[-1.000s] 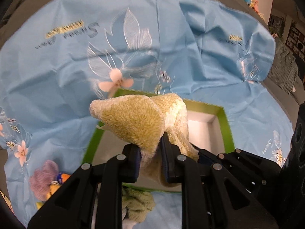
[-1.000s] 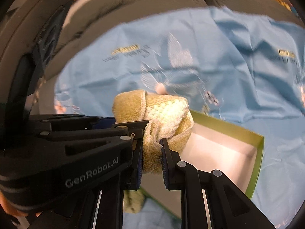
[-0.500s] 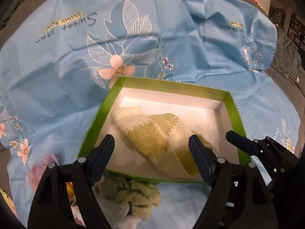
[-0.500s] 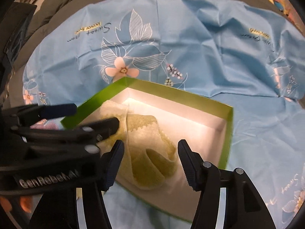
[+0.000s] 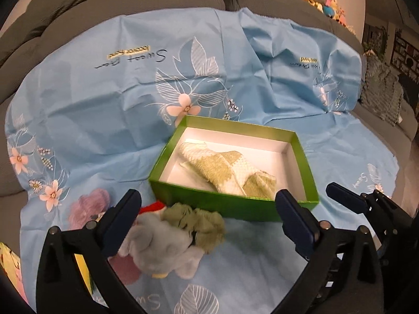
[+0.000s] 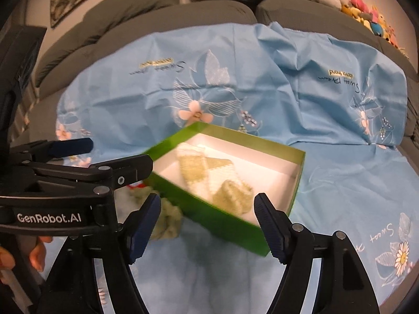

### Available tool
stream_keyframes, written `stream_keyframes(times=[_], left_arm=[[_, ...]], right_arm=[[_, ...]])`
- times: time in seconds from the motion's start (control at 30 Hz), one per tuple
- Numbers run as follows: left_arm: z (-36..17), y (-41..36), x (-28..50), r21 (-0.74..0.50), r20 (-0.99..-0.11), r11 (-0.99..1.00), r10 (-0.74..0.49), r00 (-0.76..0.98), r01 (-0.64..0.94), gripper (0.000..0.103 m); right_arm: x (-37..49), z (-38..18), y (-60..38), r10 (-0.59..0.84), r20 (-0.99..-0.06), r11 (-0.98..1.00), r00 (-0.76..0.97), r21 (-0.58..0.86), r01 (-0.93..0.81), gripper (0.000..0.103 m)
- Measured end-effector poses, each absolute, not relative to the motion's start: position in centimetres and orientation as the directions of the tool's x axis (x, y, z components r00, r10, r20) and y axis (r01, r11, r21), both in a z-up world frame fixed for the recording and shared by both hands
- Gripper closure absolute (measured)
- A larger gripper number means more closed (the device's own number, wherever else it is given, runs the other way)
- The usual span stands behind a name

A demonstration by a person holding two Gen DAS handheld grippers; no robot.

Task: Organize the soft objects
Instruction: 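Move the right gripper to the yellow sponge and grasp it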

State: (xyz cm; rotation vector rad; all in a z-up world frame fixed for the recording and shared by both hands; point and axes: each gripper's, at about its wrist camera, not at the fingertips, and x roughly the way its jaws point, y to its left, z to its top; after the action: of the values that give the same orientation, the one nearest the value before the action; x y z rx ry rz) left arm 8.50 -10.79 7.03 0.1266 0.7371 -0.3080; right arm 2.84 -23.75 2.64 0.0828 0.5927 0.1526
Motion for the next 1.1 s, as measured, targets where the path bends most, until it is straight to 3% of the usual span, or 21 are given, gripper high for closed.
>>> stream_keyframes(times=[0.3,0.53,1.1], left_arm=[[6.1,-5.8,4.6,-0.009,-0.693,0.969,-0.183,0.697,0.246,0.001],[2.9,-0.8,2.7,-0.028,-0.747,0.985,-0.133,0.652,0.168,0.001],[-1.7,14.5,4.1,-0.108,-0.815,0.986,-0.013,0.579,-0.129,0.001]], right_arm=[[-0.4,2.6,-19.7,0.243,-0.555,0.970,0.796,0.113,-0.217,0.025],[-1.2,0.1,-16.2,0.320,-0.609,0.942,0.725,0.128,-0.309,0.025],[-2.0,-5.7,-3.9,0.546,-0.677,0.772,0.493,0.178,-0.610,0.025]])
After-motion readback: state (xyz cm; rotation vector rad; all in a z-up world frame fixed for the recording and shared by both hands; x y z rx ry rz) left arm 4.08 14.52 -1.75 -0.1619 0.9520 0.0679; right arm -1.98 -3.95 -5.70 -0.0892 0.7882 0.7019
